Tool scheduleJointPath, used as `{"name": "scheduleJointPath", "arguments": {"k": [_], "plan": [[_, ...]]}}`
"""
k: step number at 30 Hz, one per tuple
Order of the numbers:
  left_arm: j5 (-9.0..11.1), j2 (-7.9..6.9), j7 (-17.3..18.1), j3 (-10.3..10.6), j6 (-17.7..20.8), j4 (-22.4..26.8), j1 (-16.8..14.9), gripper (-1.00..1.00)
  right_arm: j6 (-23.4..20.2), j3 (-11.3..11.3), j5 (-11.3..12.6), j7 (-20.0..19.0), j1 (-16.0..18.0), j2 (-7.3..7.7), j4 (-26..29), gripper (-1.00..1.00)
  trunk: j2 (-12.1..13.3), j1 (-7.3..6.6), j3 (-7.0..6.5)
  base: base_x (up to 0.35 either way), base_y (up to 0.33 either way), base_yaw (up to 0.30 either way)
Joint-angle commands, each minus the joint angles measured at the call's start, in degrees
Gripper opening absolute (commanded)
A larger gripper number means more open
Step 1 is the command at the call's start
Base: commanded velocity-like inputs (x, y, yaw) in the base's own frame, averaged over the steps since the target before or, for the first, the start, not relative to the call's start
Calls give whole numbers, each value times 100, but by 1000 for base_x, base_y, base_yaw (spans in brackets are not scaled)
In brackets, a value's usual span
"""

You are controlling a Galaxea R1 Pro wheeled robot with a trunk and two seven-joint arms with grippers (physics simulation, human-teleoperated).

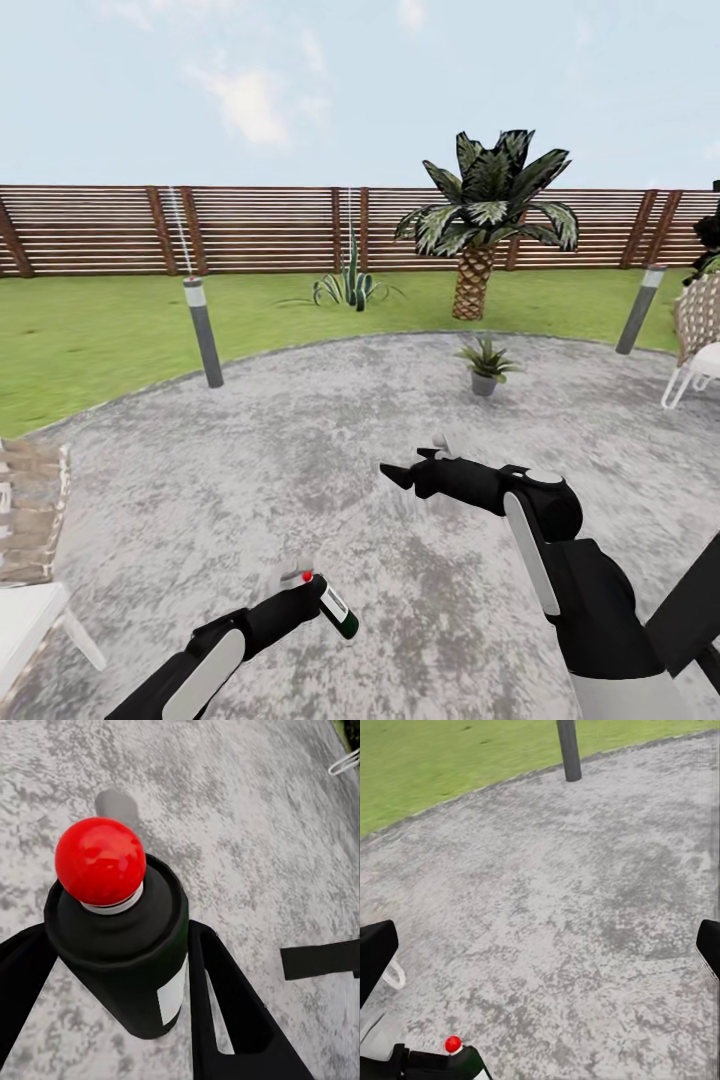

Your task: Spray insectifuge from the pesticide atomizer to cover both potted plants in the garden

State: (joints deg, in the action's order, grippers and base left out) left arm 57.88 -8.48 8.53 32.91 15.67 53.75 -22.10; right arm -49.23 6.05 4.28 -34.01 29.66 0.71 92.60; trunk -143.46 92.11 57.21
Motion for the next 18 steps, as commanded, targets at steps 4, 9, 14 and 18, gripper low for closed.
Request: {"name": "scheduleJointPath", "arguments": {"k": [4, 9, 14, 18], "plan": [[48, -5, -3, 8, 15, 4, -4, -100, -42, 2, 39, 24, 4, 7, 4, 100, -2, 2, 6, 338, 0, 0], [48, -3, -1, 10, 15, 4, -4, -100, -39, 2, 39, 25, 4, 7, 4, 100, -2, 2, 6, 338, 0, 0], [48, -2, 0, 11, 15, 4, -4, -100, -42, 1, 40, 25, 4, 1, 4, 100, -2, 2, 6, 338, 0, 0], [48, -4, 0, 9, 15, 4, -4, -100, -53, 6, 43, 23, 4, 0, 4, 100, -2, 2, 6, 338, 0, -2]]}}
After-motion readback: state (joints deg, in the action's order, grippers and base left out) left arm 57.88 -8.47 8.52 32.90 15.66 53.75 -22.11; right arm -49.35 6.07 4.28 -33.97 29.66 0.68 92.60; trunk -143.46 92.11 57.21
